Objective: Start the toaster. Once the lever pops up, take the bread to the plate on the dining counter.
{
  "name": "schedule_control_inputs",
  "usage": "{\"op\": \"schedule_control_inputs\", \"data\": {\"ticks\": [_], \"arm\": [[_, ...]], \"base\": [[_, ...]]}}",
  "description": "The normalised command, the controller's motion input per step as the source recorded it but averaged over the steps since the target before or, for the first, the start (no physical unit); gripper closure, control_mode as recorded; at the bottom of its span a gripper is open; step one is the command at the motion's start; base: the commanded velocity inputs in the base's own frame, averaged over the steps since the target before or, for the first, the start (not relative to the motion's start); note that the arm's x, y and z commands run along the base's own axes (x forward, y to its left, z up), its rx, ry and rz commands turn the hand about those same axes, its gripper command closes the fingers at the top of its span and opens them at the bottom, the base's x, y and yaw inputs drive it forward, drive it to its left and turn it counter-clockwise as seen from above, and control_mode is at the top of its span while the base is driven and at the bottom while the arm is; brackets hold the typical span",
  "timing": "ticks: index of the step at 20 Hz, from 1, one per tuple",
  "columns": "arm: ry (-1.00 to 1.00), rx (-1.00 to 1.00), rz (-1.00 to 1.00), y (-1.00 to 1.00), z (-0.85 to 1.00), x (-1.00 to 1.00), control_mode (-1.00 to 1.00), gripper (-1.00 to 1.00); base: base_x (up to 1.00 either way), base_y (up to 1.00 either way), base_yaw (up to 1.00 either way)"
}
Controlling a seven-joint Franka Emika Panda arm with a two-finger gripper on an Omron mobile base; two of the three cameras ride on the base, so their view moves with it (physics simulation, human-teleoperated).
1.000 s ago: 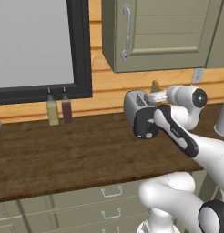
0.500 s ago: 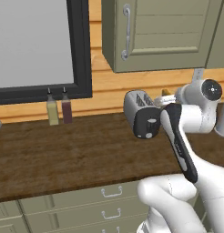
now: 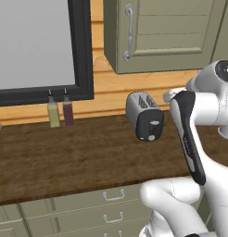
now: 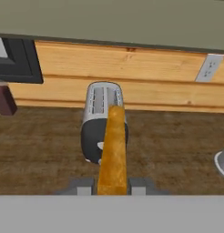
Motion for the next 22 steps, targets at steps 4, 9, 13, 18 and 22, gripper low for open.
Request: {"op": "schedule_control_inputs", "data": {"ticks": [4,9,13,18,22], "arm": [[0.04,0.00,0.00,0.01,0.02,-0.18,-1.00,1.00],[0.00,0.00,-0.01,0.02,0.25,-0.51,-1.00,1.00],[0.00,0.01,-0.05,0.01,0.09,-0.54,-1.00,1.00],[0.05,0.00,-0.12,0.48,0.00,-0.59,-1.00,1.00],[0.00,0.00,-0.05,0.38,0.00,-0.68,-1.00,1.00]], "base": [[0.00,0.00,0.00],[0.00,0.00,0.00],[0.00,0.00,0.00],[0.00,0.00,0.00],[0.00,0.00,0.00]]}}
